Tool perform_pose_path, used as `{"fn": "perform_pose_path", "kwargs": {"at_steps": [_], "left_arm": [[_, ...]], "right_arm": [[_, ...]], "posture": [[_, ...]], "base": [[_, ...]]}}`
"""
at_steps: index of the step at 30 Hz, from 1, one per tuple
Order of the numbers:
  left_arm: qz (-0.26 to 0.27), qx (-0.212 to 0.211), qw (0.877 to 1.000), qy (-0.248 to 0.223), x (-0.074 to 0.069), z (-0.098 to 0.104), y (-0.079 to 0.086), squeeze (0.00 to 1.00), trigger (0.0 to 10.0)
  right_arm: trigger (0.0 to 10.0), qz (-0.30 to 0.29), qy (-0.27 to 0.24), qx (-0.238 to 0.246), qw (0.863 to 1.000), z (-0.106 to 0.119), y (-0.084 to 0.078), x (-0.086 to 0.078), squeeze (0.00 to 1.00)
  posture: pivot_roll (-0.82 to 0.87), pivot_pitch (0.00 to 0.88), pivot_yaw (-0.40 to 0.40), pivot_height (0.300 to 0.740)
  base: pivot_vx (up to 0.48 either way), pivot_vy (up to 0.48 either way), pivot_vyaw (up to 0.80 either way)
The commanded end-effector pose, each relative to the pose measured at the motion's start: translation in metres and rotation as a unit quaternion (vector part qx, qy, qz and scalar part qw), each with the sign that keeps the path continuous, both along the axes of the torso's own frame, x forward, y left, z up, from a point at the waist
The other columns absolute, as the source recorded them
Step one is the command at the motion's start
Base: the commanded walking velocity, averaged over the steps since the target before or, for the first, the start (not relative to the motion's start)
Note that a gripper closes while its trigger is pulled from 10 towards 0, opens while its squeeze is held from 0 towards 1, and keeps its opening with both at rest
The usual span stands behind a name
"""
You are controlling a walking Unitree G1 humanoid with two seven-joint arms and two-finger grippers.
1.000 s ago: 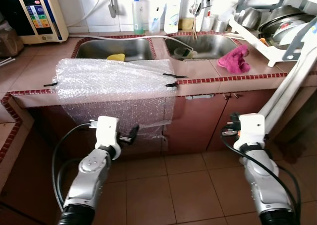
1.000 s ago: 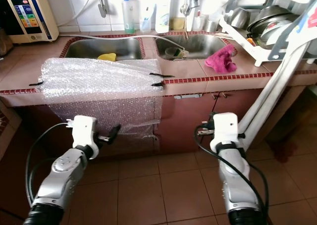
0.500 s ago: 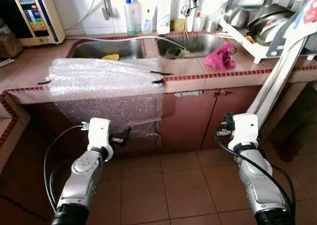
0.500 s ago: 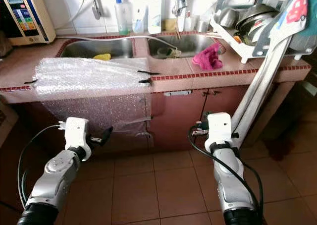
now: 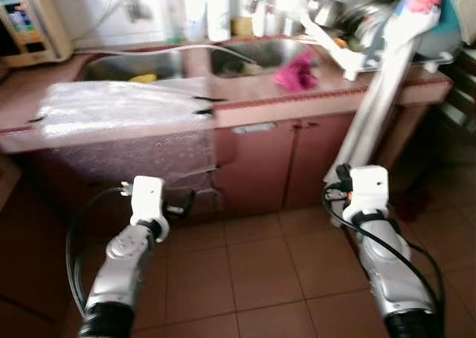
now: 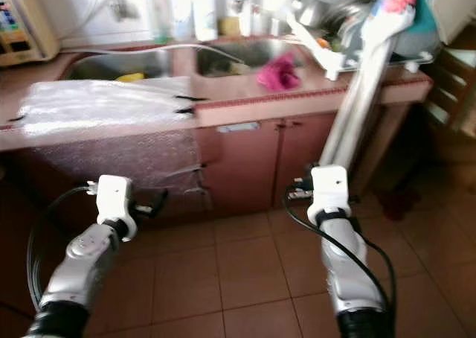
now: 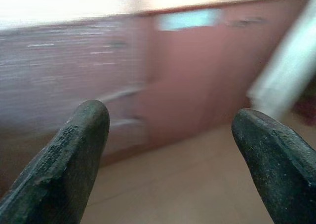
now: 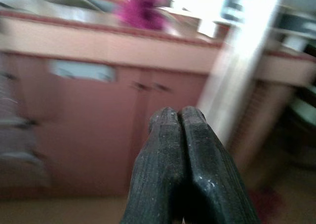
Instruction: Kitchen organization
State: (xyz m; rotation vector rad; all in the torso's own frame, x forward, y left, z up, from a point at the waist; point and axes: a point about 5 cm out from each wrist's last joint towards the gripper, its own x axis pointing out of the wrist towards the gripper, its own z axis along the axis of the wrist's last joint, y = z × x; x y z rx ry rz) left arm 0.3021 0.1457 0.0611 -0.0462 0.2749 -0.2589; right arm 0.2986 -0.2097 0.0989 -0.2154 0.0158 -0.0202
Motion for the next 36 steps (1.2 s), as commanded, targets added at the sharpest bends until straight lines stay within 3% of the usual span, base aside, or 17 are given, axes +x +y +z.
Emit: {"fn": "perform_pose_path", "kwargs": {"at_steps": [1, 6, 24, 27, 31, 36], "left_arm": [[0.012, 0.007, 1.0, -0.018, 0.008, 0.01, 0.011, 0.0, 10.0], [0.017, 0.008, 1.0, -0.021, 0.01, 0.012, 0.013, 0.0, 10.0], [0.015, -0.002, 1.0, -0.012, 0.012, 0.006, 0.017, 0.0, 10.0], [0.026, 0.015, 0.999, 0.043, 0.007, -0.021, 0.026, 0.0, 10.0], [0.033, 0.044, 0.996, 0.074, 0.003, -0.035, 0.032, 0.0, 10.0], [0.07, 0.096, 0.982, 0.147, -0.013, -0.063, 0.053, 0.0, 10.0]], "right_arm": [[10.0, 0.009, -0.012, 0.005, 1.0, 0.006, 0.005, 0.003, 0.0], [10.0, 0.007, -0.012, 0.005, 1.0, 0.006, 0.004, 0.003, 0.0], [10.0, 0.012, -0.001, 0.009, 1.0, -0.001, 0.01, 0.003, 0.0], [10.0, 0.003, 0.035, 0.04, 0.999, -0.021, 0.014, 0.002, 0.0], [10.0, 0.005, 0.06, 0.039, 0.997, -0.035, 0.018, 0.003, 0.0], [10.0, -0.012, 0.146, 0.055, 0.988, -0.072, 0.016, -0.002, 0.0]], "posture": [[-0.01, 0.0, 0.038, 0.74], [-0.01, 0.0, 0.036, 0.74], [-0.01, 0.0, 0.032, 0.74], [0.0, 0.0, 0.033, 0.74], [0.0, 0.0, 0.035, 0.74], [0.0, 0.0, 0.025, 0.74]], "base": [[0.0, 0.0, -0.64], [0.0, 0.0, -0.6], [0.0, 0.0, 0.0], [0.0, 0.0, 0.0], [0.0, 0.0, 0.0], [0.0, 0.0, 0.0]]}}
